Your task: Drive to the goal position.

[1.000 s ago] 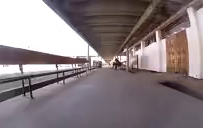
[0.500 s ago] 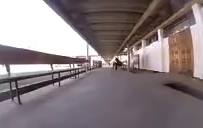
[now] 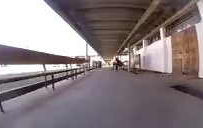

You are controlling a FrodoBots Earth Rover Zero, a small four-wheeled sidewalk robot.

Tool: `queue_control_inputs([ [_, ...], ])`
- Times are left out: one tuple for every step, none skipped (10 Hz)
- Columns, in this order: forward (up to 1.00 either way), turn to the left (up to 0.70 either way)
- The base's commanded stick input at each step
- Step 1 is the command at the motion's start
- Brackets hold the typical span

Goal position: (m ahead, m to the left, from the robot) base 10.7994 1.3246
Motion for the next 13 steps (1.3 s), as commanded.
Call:
queue_control_inputs([
  [0.70,0.00],
  [0.70,0.00],
  [0.70,0.00],
  [0.70,0.00],
  [0.70,0.00],
  [0.70,0.00],
  [0.70,0.00],
  [0.70,0.00],
  [0.70,0.00],
  [0.70,0.00],
  [0.70,0.00],
  [0.70,0.00],
  [0.70,0.00],
])
